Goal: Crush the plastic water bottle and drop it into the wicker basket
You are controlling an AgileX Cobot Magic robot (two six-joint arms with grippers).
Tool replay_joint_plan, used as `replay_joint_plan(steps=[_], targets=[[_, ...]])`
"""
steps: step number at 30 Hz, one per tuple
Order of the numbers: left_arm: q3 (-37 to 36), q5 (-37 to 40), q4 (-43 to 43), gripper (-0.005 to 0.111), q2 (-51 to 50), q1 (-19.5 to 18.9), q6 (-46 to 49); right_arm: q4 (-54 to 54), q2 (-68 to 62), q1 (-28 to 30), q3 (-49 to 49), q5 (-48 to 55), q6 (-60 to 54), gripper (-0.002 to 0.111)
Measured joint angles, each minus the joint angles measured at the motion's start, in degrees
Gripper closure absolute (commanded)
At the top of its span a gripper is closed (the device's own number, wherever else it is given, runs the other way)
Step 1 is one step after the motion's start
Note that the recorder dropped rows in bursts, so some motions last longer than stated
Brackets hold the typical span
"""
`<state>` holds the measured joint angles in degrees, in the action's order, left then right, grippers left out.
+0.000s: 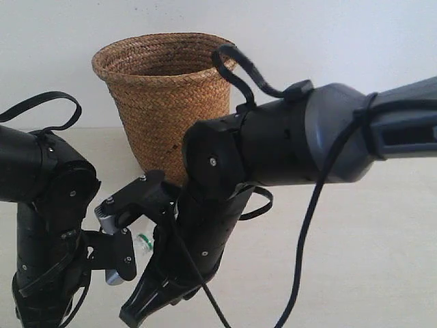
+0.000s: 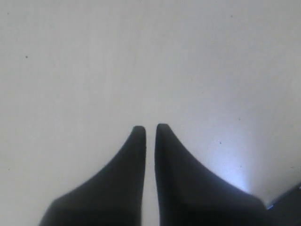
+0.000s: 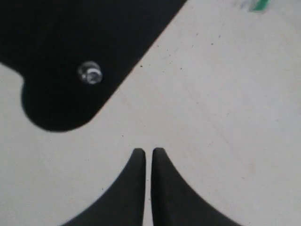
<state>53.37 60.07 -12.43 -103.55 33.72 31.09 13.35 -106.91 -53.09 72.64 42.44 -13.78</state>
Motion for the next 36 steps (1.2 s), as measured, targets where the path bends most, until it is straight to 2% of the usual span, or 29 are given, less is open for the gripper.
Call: replay_joint_plan(steps=[9,14,18,20,22,29,33,36], targets=[[0.0,0.0,0.0,0.103,0.0,0.0,0.0,-13.3,6.1,0.0,0.0,4.0,8.5,0.108],[1.3,-1.1,0.0,0.103,0.3,0.0,-0.5,-17.0,11.7,0.0,0.0,5.6,11.2,0.108],[2.4,-2.8,-3.7,0.103,1.9,0.0,-4.5,-19.1,16.7,0.0,0.0,8.0,11.8,0.108],[4.3,-5.1,-10.9,0.103,4.0,0.0,-11.7,-22.2,21.9,0.0,0.0,10.4,13.8,0.108],[6.5,-6.0,-14.3,0.103,5.2,0.0,-14.7,-26.0,25.9,0.0,0.0,13.4,16.6,0.108],[11.4,-9.5,-15.4,0.103,5.8,0.0,-15.0,-32.0,36.8,0.0,-0.3,22.1,22.0,0.108],[11.5,-14.2,-13.6,0.102,5.8,0.0,-15.0,-35.3,43.3,0.0,-6.0,22.3,26.3,0.108],[11.6,-16.0,-11.5,0.086,5.8,0.0,-15.0,-37.2,49.1,0.0,-13.3,22.6,30.8,0.108]])
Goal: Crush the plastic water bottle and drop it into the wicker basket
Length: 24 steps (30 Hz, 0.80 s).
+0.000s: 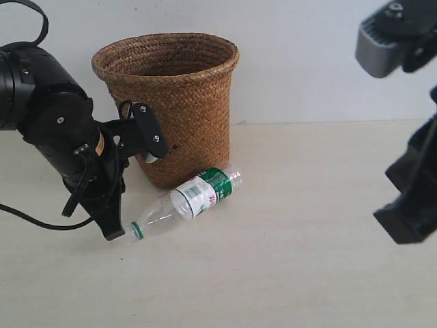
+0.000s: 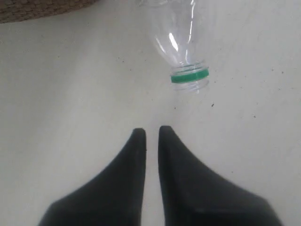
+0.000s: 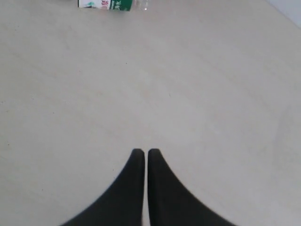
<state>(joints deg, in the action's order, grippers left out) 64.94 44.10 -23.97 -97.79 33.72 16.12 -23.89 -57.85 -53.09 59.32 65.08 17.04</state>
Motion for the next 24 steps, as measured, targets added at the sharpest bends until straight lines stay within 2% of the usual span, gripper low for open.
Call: replay_joint_plan(steps=[3,4,5,11,16,24], targets=[[0.0,-0.1,1.2,0.063,0.0,0.0,0.0,-0.4,3.6,0.0,-3.9,0.1,2.4,0.108],[0.0,-0.1,1.5,0.053,0.0,0.0,0.0,-0.4,4.5,0.0,-5.0,0.1,3.3,0.108],[0.0,-0.1,2.0,0.05,0.0,0.0,-0.6,-0.4,6.0,0.0,-6.2,0.1,4.5,0.108],[0.0,-0.7,3.0,0.05,0.0,0.0,-5.1,-0.5,11.3,0.0,-10.4,0.6,8.3,0.108],[0.0,-2.9,7.0,0.05,0.0,0.0,-5.5,-0.5,11.5,0.0,-10.5,0.6,8.8,0.108],[0.0,-1.9,7.7,0.05,-4.4,0.0,-5.6,-1.0,11.5,0.0,-10.5,1.7,8.9,0.108]])
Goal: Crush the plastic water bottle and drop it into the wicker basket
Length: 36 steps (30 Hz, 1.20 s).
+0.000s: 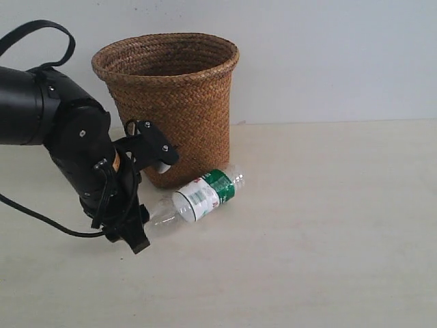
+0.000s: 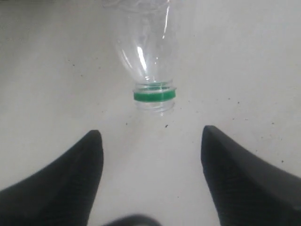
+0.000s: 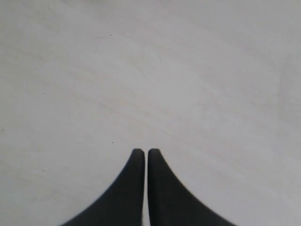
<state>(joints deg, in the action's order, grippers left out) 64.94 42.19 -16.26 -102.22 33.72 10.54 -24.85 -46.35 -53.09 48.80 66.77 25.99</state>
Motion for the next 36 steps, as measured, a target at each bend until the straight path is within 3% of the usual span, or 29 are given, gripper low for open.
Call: replay_joint_plan(steps=[36], targets=[[0.0,-2.8,0.4,0.055,-3.7,0.0,0.0,-3.3,0.0,0.0,0.0,0.9,3.4,0.108]])
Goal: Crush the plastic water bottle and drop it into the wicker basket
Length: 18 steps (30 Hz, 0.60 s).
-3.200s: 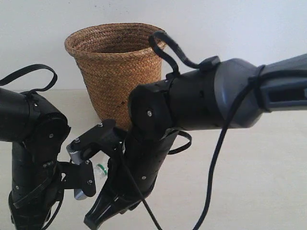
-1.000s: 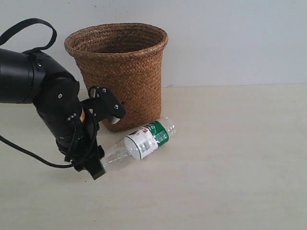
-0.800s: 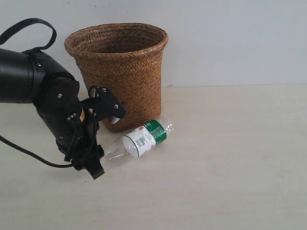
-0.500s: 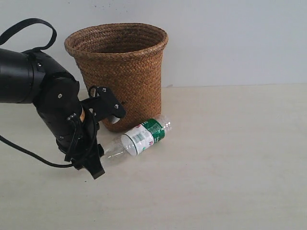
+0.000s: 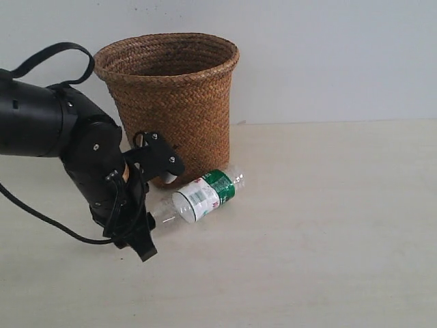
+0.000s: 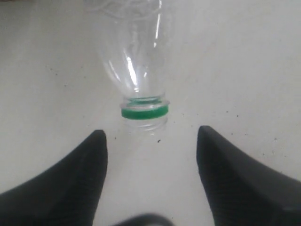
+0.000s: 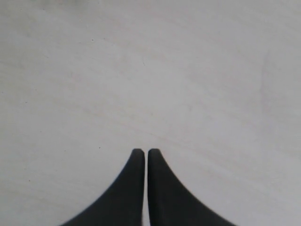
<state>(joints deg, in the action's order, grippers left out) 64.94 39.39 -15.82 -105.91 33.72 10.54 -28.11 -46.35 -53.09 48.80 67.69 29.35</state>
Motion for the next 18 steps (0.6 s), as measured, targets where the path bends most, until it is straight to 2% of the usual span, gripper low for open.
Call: replay_joint_plan(steps=[7,13,18], targets=[[0.0,-1.8,0.0,0.056,-2.6,0.0,0.0,0.0,0.0,0.0,0.0,0.4,0.0,0.108],[0.0,-4.7,0.0,0.071,-3.1,0.0,0.0,0.0,0.0,0.0,0.0,0.7,0.0,0.108],[0.0,-4.9,-0.1,0.067,-3.9,-0.6,0.0,-0.1,0.0,0.0,0.0,1.4,0.0,0.108]])
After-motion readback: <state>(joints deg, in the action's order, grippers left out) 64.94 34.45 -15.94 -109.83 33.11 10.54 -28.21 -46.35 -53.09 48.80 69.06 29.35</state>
